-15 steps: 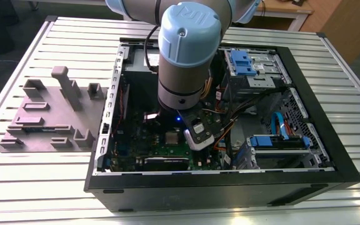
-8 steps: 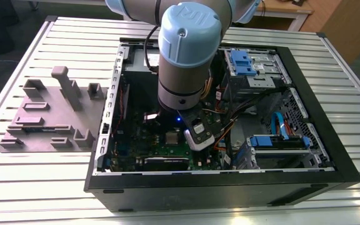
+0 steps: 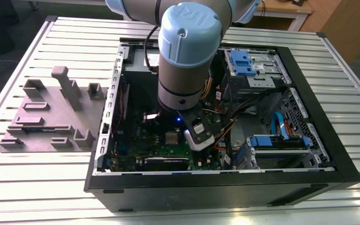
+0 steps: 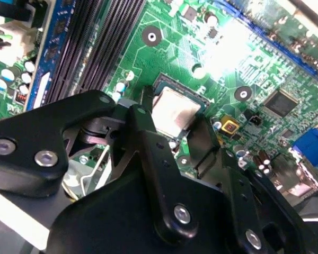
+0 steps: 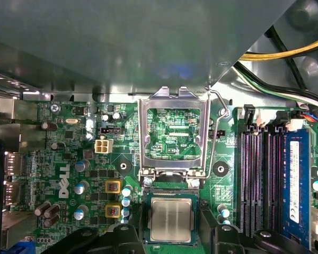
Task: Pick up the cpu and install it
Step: 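Place the cpu into insertion slot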
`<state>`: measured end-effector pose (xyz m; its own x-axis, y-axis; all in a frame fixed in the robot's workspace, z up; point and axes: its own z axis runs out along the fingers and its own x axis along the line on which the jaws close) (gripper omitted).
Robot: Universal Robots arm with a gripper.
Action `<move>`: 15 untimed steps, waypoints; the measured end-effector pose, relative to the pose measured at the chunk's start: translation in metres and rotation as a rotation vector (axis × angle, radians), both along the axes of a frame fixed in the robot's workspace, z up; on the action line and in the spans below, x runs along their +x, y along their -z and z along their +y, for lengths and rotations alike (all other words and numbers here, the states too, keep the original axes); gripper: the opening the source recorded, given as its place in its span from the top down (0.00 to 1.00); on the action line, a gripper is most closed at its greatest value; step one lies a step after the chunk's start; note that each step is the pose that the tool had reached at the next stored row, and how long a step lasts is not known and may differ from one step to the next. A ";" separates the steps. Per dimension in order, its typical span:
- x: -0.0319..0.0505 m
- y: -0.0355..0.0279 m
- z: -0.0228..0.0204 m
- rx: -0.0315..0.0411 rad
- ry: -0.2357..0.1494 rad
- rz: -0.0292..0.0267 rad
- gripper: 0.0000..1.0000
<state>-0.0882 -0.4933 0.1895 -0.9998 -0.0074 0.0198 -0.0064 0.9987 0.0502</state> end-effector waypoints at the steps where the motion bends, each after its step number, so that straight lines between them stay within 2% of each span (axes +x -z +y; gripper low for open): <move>1: 0.0000 -0.0011 -0.0001 -0.0002 0.000 0.0001 0.47; 7: 0.0000 -0.0162 0.0000 0.0001 0.000 0.0004 0.49; 8: 0.0000 -0.0185 0.0000 0.0001 0.000 0.0007 0.55; 9: 0.0000 -0.0205 0.0000 0.0000 0.000 0.0011 0.55; 11: 0.0000 -0.0236 0.0000 0.0000 0.000 0.0019 0.67; 12: 0.0000 -0.0244 0.0000 0.0001 0.000 0.0021 0.67; 14: 0.0000 -0.0244 0.0001 0.0003 0.000 0.0023 0.78; 15: 0.0000 -0.0244 0.0001 0.0003 0.000 0.0023 0.78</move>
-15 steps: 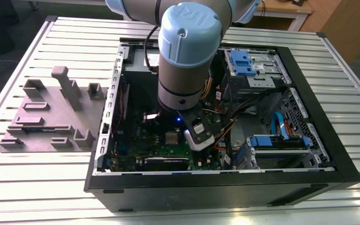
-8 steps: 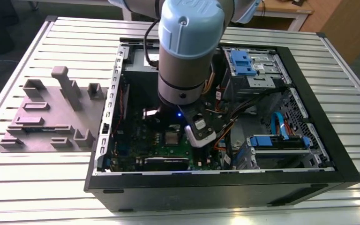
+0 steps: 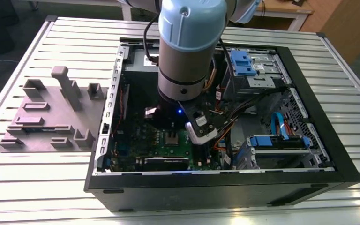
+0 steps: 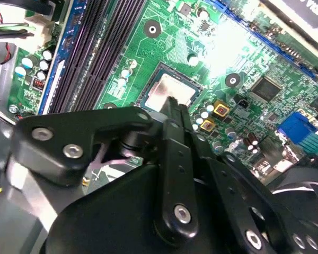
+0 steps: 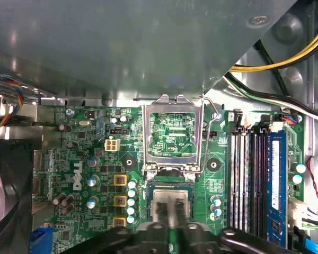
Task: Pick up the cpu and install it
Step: 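Place the cpu into insertion slot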
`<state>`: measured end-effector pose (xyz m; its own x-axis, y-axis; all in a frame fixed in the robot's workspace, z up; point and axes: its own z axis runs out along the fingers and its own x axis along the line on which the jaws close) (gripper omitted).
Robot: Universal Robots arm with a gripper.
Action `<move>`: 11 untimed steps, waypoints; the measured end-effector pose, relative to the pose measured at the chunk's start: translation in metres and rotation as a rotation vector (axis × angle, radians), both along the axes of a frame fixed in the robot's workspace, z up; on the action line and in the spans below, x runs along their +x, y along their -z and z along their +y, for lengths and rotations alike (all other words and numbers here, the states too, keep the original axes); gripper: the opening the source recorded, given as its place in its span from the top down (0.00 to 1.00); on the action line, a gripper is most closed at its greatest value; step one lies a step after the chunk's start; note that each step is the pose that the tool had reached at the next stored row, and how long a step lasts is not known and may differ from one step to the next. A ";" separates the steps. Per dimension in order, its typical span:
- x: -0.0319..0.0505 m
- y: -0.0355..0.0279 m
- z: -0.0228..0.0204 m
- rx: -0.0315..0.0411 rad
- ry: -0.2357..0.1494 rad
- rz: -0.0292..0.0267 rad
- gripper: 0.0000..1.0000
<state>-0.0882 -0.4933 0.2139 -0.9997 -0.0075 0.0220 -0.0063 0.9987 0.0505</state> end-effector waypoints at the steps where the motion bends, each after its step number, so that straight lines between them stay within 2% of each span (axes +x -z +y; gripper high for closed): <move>1: 0.0000 0.0000 0.0000 0.0000 0.000 0.0000 0.84; 2: 0.0000 -0.0001 0.0000 -0.0002 0.000 0.0002 0.90; 11: 0.0000 -0.0001 0.0000 -0.0003 0.000 0.0005 0.90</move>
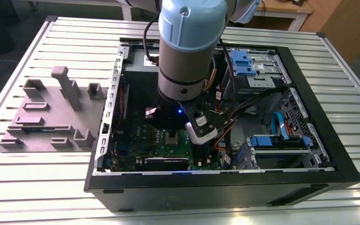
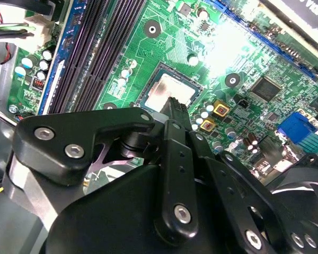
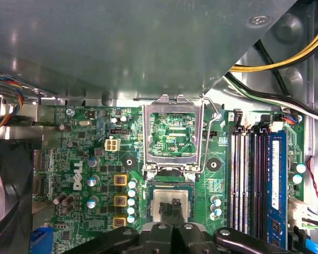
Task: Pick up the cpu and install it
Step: 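Close the cpu cover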
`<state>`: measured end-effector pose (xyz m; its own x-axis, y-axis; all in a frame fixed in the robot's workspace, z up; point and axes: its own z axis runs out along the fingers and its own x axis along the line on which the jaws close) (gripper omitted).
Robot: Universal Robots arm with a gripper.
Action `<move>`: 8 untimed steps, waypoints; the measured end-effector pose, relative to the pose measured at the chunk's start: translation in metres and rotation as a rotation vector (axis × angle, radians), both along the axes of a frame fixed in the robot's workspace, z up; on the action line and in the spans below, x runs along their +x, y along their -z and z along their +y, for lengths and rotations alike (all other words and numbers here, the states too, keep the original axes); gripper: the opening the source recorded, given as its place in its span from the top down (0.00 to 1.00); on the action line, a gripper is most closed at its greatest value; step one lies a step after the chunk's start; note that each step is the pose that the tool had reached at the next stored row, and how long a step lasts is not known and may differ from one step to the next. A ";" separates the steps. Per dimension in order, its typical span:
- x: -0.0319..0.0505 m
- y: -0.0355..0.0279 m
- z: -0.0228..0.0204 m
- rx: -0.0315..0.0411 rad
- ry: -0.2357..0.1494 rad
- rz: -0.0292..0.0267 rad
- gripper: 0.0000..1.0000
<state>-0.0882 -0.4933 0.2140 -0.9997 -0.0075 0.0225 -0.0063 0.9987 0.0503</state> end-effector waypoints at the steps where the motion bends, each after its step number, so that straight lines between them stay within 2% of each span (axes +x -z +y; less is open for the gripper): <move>1: 0.0000 0.0000 0.0000 0.0000 0.000 0.0000 0.90; 8: 0.0000 0.0000 0.0000 0.0000 0.000 0.0002 0.90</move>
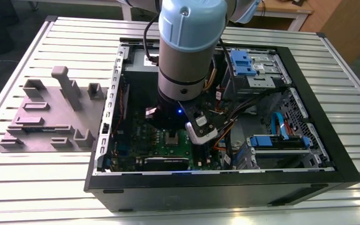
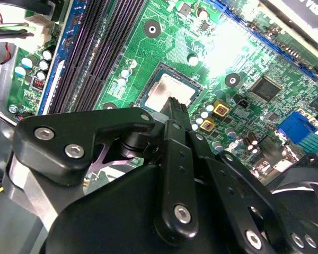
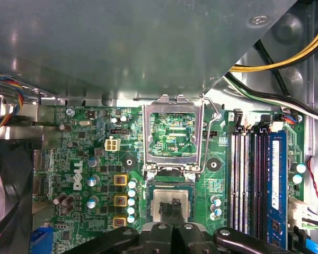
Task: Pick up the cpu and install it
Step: 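Close the cpu cover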
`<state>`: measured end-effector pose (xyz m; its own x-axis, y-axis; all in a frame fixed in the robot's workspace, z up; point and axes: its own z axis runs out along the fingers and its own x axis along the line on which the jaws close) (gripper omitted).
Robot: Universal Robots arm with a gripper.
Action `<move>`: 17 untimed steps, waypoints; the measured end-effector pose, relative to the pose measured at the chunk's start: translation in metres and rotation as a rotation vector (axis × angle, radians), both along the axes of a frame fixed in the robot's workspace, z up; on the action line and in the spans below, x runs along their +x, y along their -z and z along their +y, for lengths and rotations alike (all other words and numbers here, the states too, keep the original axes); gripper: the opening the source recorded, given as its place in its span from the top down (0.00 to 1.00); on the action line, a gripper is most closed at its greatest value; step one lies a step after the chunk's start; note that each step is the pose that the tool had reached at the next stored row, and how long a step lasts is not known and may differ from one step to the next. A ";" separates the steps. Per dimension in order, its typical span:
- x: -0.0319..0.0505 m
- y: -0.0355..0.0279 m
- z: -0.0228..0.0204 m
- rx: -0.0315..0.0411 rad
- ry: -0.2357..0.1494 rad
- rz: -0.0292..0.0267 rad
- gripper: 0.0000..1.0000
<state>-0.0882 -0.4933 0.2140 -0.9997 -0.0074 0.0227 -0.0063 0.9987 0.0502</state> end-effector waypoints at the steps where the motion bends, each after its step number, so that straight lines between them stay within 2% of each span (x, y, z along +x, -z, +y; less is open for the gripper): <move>1: 0.0000 -0.0001 0.0000 0.0000 0.000 0.0000 0.90; 3: 0.0000 -0.0037 0.0000 0.0001 0.000 0.0000 0.90; 9: 0.0000 -0.0224 0.0002 -0.0010 0.000 0.0000 0.90; 14: 0.0000 -0.0349 0.0002 -0.0022 0.000 -0.0001 0.90; 17: 0.0000 -0.0369 0.0003 -0.0027 0.000 -0.0004 0.90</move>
